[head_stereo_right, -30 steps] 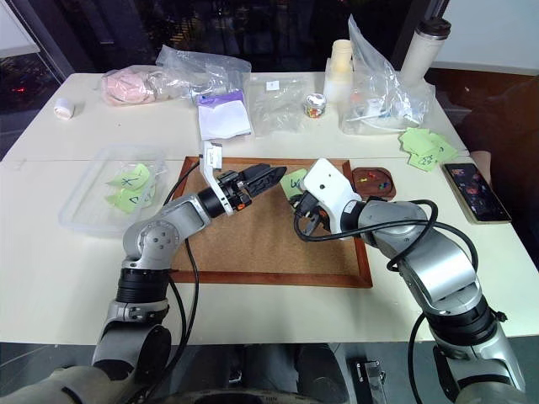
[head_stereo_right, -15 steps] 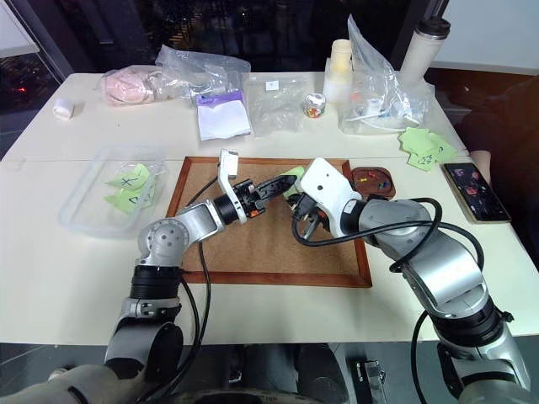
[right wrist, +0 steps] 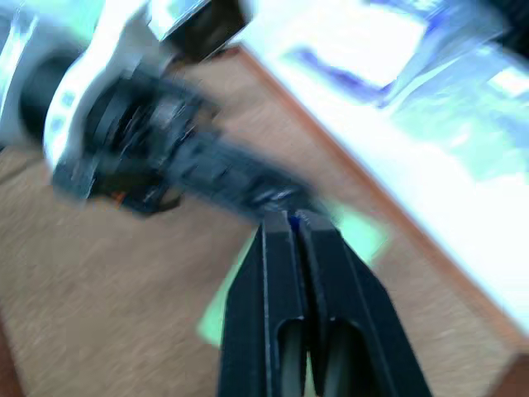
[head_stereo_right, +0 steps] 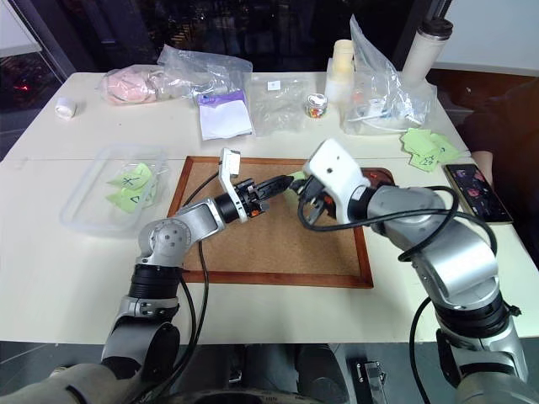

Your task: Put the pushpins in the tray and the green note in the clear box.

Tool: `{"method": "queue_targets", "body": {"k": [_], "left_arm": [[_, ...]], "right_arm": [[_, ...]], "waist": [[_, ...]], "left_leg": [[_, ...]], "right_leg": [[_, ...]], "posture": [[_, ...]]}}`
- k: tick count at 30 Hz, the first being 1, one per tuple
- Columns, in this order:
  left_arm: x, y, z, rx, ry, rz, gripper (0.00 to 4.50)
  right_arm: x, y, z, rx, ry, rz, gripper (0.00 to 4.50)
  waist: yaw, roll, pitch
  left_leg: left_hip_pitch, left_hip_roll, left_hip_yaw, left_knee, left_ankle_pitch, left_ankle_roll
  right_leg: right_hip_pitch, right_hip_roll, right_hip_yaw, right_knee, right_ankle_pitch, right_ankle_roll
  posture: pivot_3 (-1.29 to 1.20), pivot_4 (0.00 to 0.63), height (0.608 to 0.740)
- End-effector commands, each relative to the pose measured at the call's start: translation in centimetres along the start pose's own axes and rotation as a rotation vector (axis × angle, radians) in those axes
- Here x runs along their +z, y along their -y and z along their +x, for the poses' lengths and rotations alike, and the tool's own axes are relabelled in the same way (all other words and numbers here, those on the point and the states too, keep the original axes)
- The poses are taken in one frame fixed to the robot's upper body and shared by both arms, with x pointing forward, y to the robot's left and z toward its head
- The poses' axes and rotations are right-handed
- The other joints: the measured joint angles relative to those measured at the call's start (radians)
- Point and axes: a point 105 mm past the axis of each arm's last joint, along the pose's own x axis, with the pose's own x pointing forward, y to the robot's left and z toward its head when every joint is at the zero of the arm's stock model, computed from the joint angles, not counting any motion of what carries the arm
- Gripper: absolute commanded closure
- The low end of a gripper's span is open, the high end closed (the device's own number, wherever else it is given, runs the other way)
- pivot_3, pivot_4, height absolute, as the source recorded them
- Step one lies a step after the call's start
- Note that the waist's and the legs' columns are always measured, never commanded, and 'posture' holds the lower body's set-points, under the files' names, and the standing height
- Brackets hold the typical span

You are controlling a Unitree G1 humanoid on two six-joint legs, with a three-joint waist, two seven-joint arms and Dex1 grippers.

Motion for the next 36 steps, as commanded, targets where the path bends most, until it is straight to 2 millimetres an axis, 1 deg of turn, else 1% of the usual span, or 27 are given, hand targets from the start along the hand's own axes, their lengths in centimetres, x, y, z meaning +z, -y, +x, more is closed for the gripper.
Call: {"method": "queue_targets", "body": {"k": [1, 4, 5, 6, 8, 10, 14, 18, 21, 24, 25, 27, 29, 30, 33, 36], "left_arm": [[-0.2, -0.7, -0.1, 0.016, 0.007, 0.062, 4.47], [-0.2, -0.7, -0.2, 0.017, 0.012, 0.090, 4.47], [-0.2, -0.6, -0.2, 0.015, 0.014, 0.105, 4.47], [0.0, -0.5, -0.3, 0.011, 0.020, 0.122, 4.47], [0.5, -0.2, -0.5, 0.006, 0.033, 0.150, 4.47], [0.8, 0.3, -0.8, -0.007, 0.033, 0.205, 4.47], [1.7, 1.4, -1.8, -0.026, 0.038, 0.332, 4.47], [2.8, 1.6, -3.1, -0.003, 0.064, 0.468, 4.47], [3.3, 1.8, -4.5, -0.007, 0.045, 0.536, 4.47], [3.6, 2.0, -5.6, -0.014, 0.025, 0.564, 4.50], [3.7, 2.0, -5.9, -0.018, 0.016, 0.576, 4.50], [3.8, 2.2, -6.4, -0.026, -0.001, 0.593, 4.50], [3.9, 2.3, -6.9, -0.032, -0.011, 0.595, 4.50], [4.3, 2.3, -7.3, -0.028, -0.016, 0.607, 4.50], [6.1, 1.9, -8.4, 0.012, -0.008, 0.658, 4.50], [8.6, 0.8, -9.2, 0.096, 0.032, 0.711, 4.50]], "right_arm": [[1.9, 1.6, -1.2, -0.049, 0.095, 0.070, 4.50], [2.0, 3.3, -1.7, -0.095, 0.122, 0.151, 4.50], [1.8, 4.0, -1.9, -0.119, 0.122, 0.177, 4.50], [1.0, 5.0, -2.0, -0.158, 0.109, 0.210, 4.50], [-0.8, 6.8, -2.2, -0.233, 0.061, 0.246, 4.50], [-2.7, 8.2, -2.4, -0.292, 0.002, 0.240, 4.50], [-7.6, 11.0, -2.3, -0.428, -0.130, 0.295, 4.50], [-10.9, 12.4, -1.6, -0.495, -0.187, 0.346, 4.50], [-12.8, 12.7, -1.1, -0.502, -0.214, 0.389, 4.50], [-14.1, 12.8, -1.0, -0.503, -0.237, 0.400, 3.60], [-14.1, 12.8, -1.0, -0.503, -0.233, 0.403, 3.05], [-13.8, 12.8, -0.9, -0.498, -0.223, 0.397, 2.10], [-13.5, 12.7, -0.9, -0.491, -0.217, 0.389, 0.97], [-12.8, 12.6, -0.9, -0.481, -0.206, 0.379, 0.48], [-10.9, 11.6, -1.0, -0.430, -0.166, 0.352, 0.48], [-8.6, 9.7, -0.8, -0.329, -0.123, 0.313, 0.48]], "waist": [[-0.001, 0.000, 0.000], [0.000, 0.000, 0.000], [0.002, 0.000, 0.000], [0.003, 0.000, 0.000], [0.003, 0.000, 0.000], [0.002, 0.000, 0.000], [-0.005, 0.000, 0.000], [-0.005, 0.001, 0.000], [-0.004, 0.001, 0.000], [-0.001, 0.001, 0.000], [0.000, 0.001, 0.000], [0.001, 0.001, 0.000], [-0.001, 0.001, 0.000], [-0.002, 0.001, 0.000], [-0.006, 0.001, 0.000], [-0.003, 0.001, 0.000]], "left_leg": [[0.000, 0.000, 0.000, 0.000, 0.000, 0.000], [0.000, 0.000, 0.000, 0.000, 0.000, 0.000], [0.000, 0.000, 0.000, 0.000, 0.000, 0.000], [0.000, 0.000, 0.000, 0.000, 0.000, 0.000], [0.000, 0.000, 0.000, 0.000, 0.000, 0.000], [0.000, -0.001, 0.000, 0.000, 0.000, 0.000], [0.000, 0.000, 0.001, -0.001, 0.000, 0.000], [0.000, 0.000, 0.002, -0.001, 0.000, 0.000], [0.000, 0.000, 0.002, -0.002, 0.000, 0.000], [0.000, 0.000, 0.003, -0.002, 0.000, 0.000], [0.000, 0.000, 0.003, -0.002, 0.000, 0.000], [0.000, 0.000, 0.003, -0.001, 0.000, 0.000], [0.000, 0.000, 0.003, -0.001, 0.000, 0.000], [0.000, 0.000, 0.003, -0.001, 0.000, 0.000], [0.000, 0.001, 0.003, -0.002, 0.000, 0.000], [0.000, 0.002, 0.003, -0.002, 0.000, 0.000]], "right_leg": [[0.000, 0.000, 0.000, 0.000, 0.000, 0.000], [0.000, 0.000, 0.000, 0.000, 0.000, 0.000], [0.000, 0.000, 0.000, 0.000, 0.000, 0.000], [0.000, -0.001, 0.000, 0.000, 0.000, 0.000], [0.001, -0.001, 0.000, -0.001, 0.000, 0.000], [0.001, -0.001, 0.000, -0.002, 0.000, 0.000], [0.000, 0.000, 0.000, -0.002, 0.000, 0.000], [0.000, 0.000, 0.001, -0.002, 0.000, 0.000], [0.000, 0.000, 0.001, -0.001, 0.000, 0.000], [0.000, 0.000, 0.001, -0.001, 0.000, 0.000], [0.000, -0.001, 0.001, -0.002, 0.000, 0.000], [0.000, -0.001, 0.001, -0.002, 0.000, 0.000], [0.000, -0.001, 0.001, -0.002, 0.000, 0.000], [0.000, -0.001, 0.001, -0.002, 0.000, 0.000], [-0.001, 0.000, 0.001, -0.001, 0.000, 0.000], [-0.001, 0.001, 0.001, -0.001, 0.000, 0.000]], "posture": [[0.00, 0.150, 0.740], [0.00, 0.150, 0.740], [0.00, 0.150, 0.740], [0.00, 0.150, 0.740], [0.00, 0.150, 0.740], [0.00, 0.150, 0.740], [0.00, 0.150, 0.740], [0.00, 0.150, 0.740], [0.00, 0.150, 0.740], [0.00, 0.150, 0.740], [0.00, 0.150, 0.740], [0.00, 0.150, 0.740], [0.00, 0.150, 0.740], [0.00, 0.150, 0.740], [0.00, 0.150, 0.740], [0.00, 0.150, 0.740]]}}
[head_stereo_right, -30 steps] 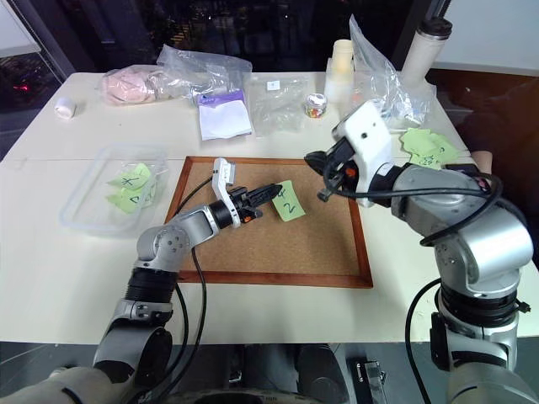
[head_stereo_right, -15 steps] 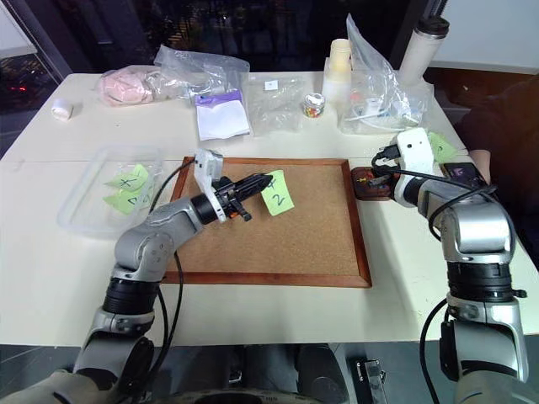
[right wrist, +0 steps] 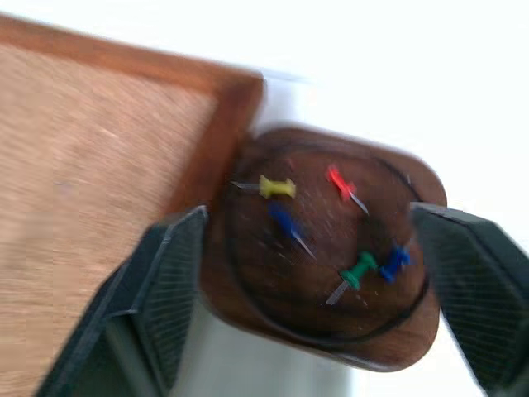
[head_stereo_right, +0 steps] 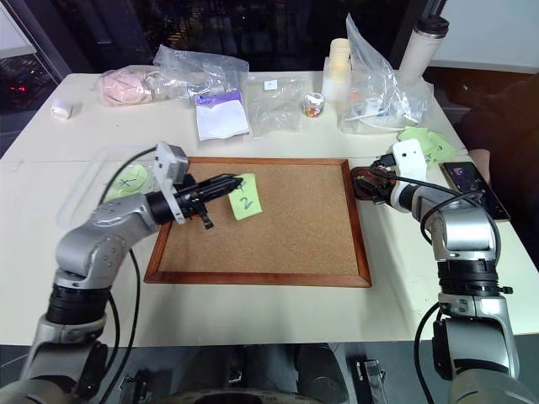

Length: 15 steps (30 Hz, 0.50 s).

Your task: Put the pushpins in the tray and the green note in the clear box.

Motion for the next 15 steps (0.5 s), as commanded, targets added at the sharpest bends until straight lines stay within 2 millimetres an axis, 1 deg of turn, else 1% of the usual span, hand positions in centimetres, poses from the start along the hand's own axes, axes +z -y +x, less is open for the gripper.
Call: {"method": "queue_targets", "body": {"k": [1, 4, 5, 6, 7, 8, 9, 10, 11, 13, 15], "left_arm": [[2.8, -2.4, -1.2, 0.097, 0.061, 0.083, 4.50], [3.4, -4.1, -2.0, 0.171, 0.069, 0.110, 4.50], [3.8, -5.0, -2.5, 0.215, 0.075, 0.126, 4.50], [4.1, -6.5, -3.4, 0.281, 0.077, 0.147, 4.50], [4.3, -7.4, -4.0, 0.326, 0.079, 0.162, 4.50], [4.5, -9.5, -5.6, 0.419, 0.079, 0.152, 4.50], [4.4, -11.1, -7.2, 0.489, 0.072, 0.148, 4.50], [4.2, -12.5, -8.6, 0.557, 0.057, 0.152, 4.50], [4.1, -13.4, -9.6, 0.598, 0.046, 0.159, 4.50], [3.9, -14.6, -11.1, 0.653, 0.040, 0.142, 4.50], [3.1, -15.6, -12.6, 0.701, 0.006, 0.136, 4.50]], "right_arm": [[2.9, -2.9, -1.8, 0.125, 0.090, -0.060, 0.48], [3.4, -5.0, -2.8, 0.214, 0.100, -0.094, 0.48], [3.7, -6.1, -3.2, 0.268, 0.111, -0.116, 0.48], [4.0, -7.6, -3.8, 0.336, 0.126, -0.144, 0.48], [4.2, -8.6, -4.2, 0.381, 0.134, -0.161, 0.48], [4.4, -10.0, -4.7, 0.449, 0.149, -0.190, 0.48], [4.5, -10.9, -5.0, 0.492, 0.154, -0.204, 0.48], [4.6, -11.5, -5.2, 0.518, 0.159, -0.219, 0.48], [4.6, -11.8, -5.3, 0.533, 0.160, -0.227, 0.48], [4.6, -12.0, -5.1, 0.530, 0.160, -0.227, 0.48], [4.6, -12.1, -4.9, 0.529, 0.159, -0.227, 0.48]], "waist": [[0.002, 0.000, 0.000], [0.003, 0.000, 0.000], [0.003, 0.000, 0.000], [0.004, 0.000, 0.000], [0.004, 0.000, 0.000], [0.004, 0.000, 0.000], [0.000, -0.001, 0.000], [-0.004, -0.001, 0.001], [-0.006, -0.001, 0.001], [-0.003, -0.002, 0.001], [0.004, -0.002, 0.001]], "left_leg": [[0.000, 0.000, 0.000, 0.000, 0.000, 0.000], [0.000, -0.001, 0.000, 0.000, 0.000, 0.000], [0.000, -0.001, 0.000, 0.000, 0.000, 0.000], [0.000, -0.001, 0.000, 0.000, 0.000, 0.000], [0.000, -0.001, 0.000, 0.000, 0.000, 0.000], [0.000, 0.000, 0.000, 0.000, 0.000, 0.000], [0.000, 0.000, -0.001, 0.000, 0.000, 0.000], [0.000, 0.000, 0.000, 0.000, 0.000, 0.000], [0.000, 0.000, 0.000, 0.000, 0.000, 0.000], [0.000, 0.001, 0.000, 0.000, 0.000, 0.000], [0.000, 0.001, 0.000, 0.000, 0.000, 0.000]], "right_leg": [[0.000, 0.000, 0.000, 0.000, 0.000, 0.000], [0.000, -0.001, 0.000, 0.000, 0.000, 0.000], [0.000, -0.001, 0.000, 0.000, 0.000, 0.000], [0.000, -0.001, 0.000, -0.001, 0.000, 0.000], [0.000, -0.001, 0.000, -0.001, 0.000, 0.000], [0.000, 0.000, 0.000, -0.001, 0.000, 0.000], [0.000, 0.000, -0.001, 0.000, 0.000, 0.000], [0.000, 0.000, -0.001, 0.000, 0.000, 0.000], [0.000, 0.001, -0.001, 0.000, 0.000, 0.000], [0.000, 0.001, -0.001, 0.000, 0.000, 0.000], [0.000, 0.000, -0.001, 0.000, 0.000, 0.000]], "posture": [[0.00, 0.150, 0.740], [0.00, 0.150, 0.740], [0.00, 0.150, 0.740], [0.00, 0.150, 0.740], [0.00, 0.150, 0.740], [0.00, 0.150, 0.740], [0.00, 0.150, 0.740], [0.00, 0.150, 0.740], [0.00, 0.150, 0.740], [0.00, 0.150, 0.740], [0.00, 0.150, 0.740]]}}
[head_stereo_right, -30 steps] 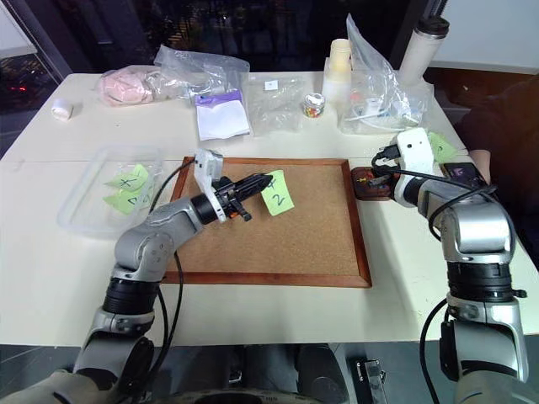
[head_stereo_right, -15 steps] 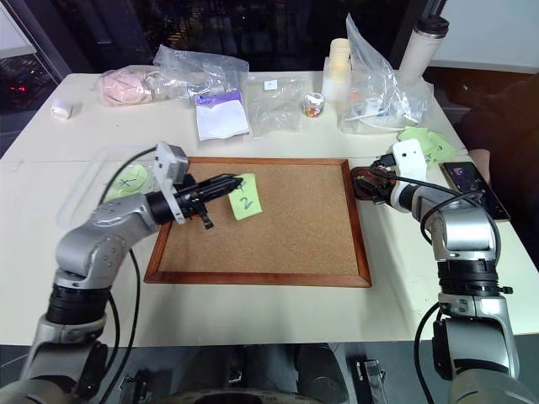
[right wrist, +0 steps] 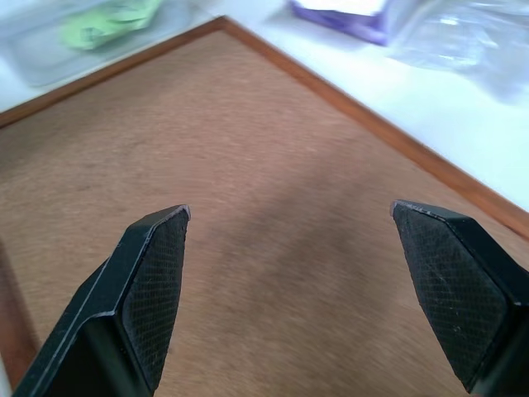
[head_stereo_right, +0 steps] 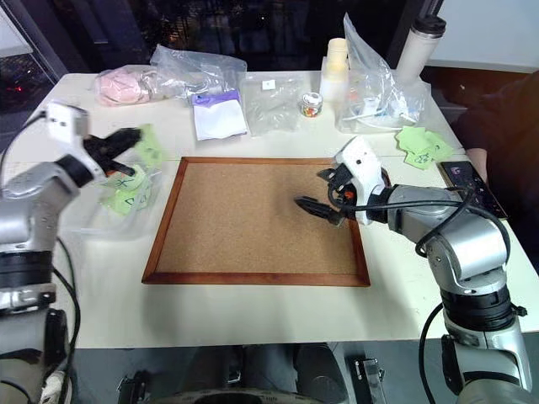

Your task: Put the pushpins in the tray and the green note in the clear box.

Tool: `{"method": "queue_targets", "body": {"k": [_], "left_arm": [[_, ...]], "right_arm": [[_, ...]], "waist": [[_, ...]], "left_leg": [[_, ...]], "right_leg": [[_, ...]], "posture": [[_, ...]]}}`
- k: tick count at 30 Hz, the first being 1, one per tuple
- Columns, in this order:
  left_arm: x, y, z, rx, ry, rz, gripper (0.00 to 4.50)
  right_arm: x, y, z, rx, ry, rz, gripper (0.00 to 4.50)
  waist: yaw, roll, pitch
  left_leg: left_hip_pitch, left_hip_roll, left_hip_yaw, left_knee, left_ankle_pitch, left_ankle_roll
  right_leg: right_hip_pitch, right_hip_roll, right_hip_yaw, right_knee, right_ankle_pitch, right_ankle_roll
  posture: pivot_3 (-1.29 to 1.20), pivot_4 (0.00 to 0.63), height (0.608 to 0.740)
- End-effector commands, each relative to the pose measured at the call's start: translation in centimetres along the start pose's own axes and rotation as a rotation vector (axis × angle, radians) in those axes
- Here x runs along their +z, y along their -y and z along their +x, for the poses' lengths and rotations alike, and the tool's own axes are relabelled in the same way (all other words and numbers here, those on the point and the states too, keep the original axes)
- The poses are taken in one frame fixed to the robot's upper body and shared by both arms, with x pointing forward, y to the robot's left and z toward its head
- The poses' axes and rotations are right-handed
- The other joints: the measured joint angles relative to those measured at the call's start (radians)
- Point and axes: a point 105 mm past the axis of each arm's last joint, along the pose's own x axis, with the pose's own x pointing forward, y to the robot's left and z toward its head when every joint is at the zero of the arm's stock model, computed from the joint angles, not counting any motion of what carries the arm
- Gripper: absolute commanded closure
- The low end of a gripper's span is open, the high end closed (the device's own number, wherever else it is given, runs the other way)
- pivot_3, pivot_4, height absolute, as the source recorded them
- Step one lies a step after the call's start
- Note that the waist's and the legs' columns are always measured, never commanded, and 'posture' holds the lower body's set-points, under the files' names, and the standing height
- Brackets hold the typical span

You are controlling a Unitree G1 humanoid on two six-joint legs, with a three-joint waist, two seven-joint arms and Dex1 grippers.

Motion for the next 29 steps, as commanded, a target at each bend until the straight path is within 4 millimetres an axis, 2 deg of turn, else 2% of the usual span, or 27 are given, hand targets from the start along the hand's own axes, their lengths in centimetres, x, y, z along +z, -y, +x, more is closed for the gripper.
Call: {"method": "queue_targets", "body": {"k": [1, 4, 5, 6, 7, 13, 16, 19, 22, 25, 27, 29], "left_arm": [[-0.3, -2.3, -1.1, 0.062, -0.007, 0.024, 4.50], [-1.6, -2.4, -1.4, 0.051, -0.050, 0.014, 4.50], [-1.9, -2.3, -1.4, 0.042, -0.063, 0.016, 3.81], [-2.1, -2.1, -1.4, 0.033, -0.070, 0.013, 3.62], [-2.0, -1.9, -1.5, 0.014, -0.065, 0.005, 3.16], [1.2, 1.1, -1.7, -0.178, 0.017, -0.020, 0.11], [2.2, 3.8, -1.8, -0.323, 0.011, -0.019, 0.04], [2.8, 7.6, -2.3, -0.493, -0.001, -0.017, 0.04], [1.7, 11.6, -3.4, -0.667, -0.056, -0.012, 0.04], [1.1, 13.3, -4.1, -0.739, -0.085, -0.012, 0.04], [-0.4, 15.5, -5.2, -0.838, -0.138, -0.010, 0.04], [-1.6, 16.5, -5.8, -0.877, -0.179, -0.001, 0.04]], "right_arm": [[1.1, -0.2, 0.0, 0.001, 0.033, -0.045, 0.48], [1.1, -0.1, 0.1, 0.001, 0.030, -0.051, 0.48], [1.0, -0.1, 0.1, -0.001, 0.029, -0.049, 0.41], [1.0, -0.1, 0.1, -0.003, 0.029, -0.048, 0.41], [1.0, -0.1, 0.1, -0.004, 0.028, -0.046, 0.41], [0.5, -0.5, -0.3, 0.018, 0.016, -0.070, 0.41], [0.2, -0.4, -0.5, 0.014, 0.006, -0.066, 0.41], [-0.2, -0.1, -0.9, 0.007, -0.007, -0.067, 0.41], [-0.8, -0.1, -1.6, 0.014, -0.025, -0.068, 0.41], [-1.2, 0.0, -2.0, 0.020, -0.042, -0.076, 0.41], [-1.7, -0.1, -2.7, 0.035, -0.060, -0.077, 0.41], [-2.1, -0.2, -3.1, 0.039, -0.072, -0.076, 0.41]], "waist": [[0.007, -0.001, 0.001], [0.009, -0.003, 0.002], [0.008, -0.004, 0.002], [0.008, -0.004, 0.002], [0.008, -0.005, 0.003], [0.004, -0.005, 0.003], [0.003, -0.005, 0.003], [0.003, -0.005, 0.003], [0.003, -0.005, 0.003], [0.003, -0.005, 0.003], [0.002, -0.005, 0.003], [0.003, -0.005, 0.003]], "left_leg": [[0.000, 0.000, 0.000, 0.000, 0.000, 0.000], [0.000, 0.000, 0.000, 0.000, 0.000, 0.000], [-0.001, 0.000, 0.000, 0.000, 0.000, 0.000], [-0.001, 0.000, 0.000, 0.000, 0.000, 0.000], [-0.001, 0.000, 0.000, 0.000, 0.000, 0.000], [-0.001, 0.001, 0.000, 0.000, 0.000, 0.000], [-0.001, 0.001, 0.000, 0.000, 0.000, 0.000], [-0.001, 0.001, 0.000, 0.000, 0.000, 0.000], [-0.001, 0.001, 0.000, 0.000, 0.000, 0.000], [-0.001, 0.001, 0.000, 0.000, 0.000, 0.000], [-0.001, 0.001, 0.000, 0.001, 0.000, 0.000], [0.000, 0.001, 0.000, 0.001, 0.000, 0.000]], "right_leg": [[0.000, -0.001, 0.000, 0.000, 0.000, 0.000], [0.001, -0.002, -0.001, 0.000, 0.000, 0.000], [0.001, -0.003, -0.001, 0.000, 0.000, 0.000], [0.001, -0.003, -0.001, 0.000, 0.000, 0.000], [0.001, -0.002, -0.001, 0.000, 0.000, 0.000], [0.000, -0.002, -0.001, 0.000, 0.000, 0.000], [0.000, -0.002, -0.001, 0.000, 0.000, 0.000], [0.000, -0.002, -0.001, 0.000, 0.000, 0.000], [0.000, -0.002, -0.001, 0.000, 0.000, 0.000], [0.000, -0.001, 0.000, 0.000, 0.000, 0.000], [0.000, -0.001, 0.000, 0.001, 0.000, 0.000], [0.000, -0.001, 0.000, 0.001, 0.000, 0.000]], "posture": [[0.00, 0.150, 0.740], [0.00, 0.150, 0.740], [0.00, 0.150, 0.740], [0.00, 0.150, 0.740], [0.00, 0.150, 0.740], [0.00, 0.150, 0.740], [0.00, 0.150, 0.740], [0.00, 0.150, 0.740], [0.00, 0.150, 0.740], [0.00, 0.150, 0.740], [0.00, 0.150, 0.740], [0.00, 0.150, 0.740]]}}
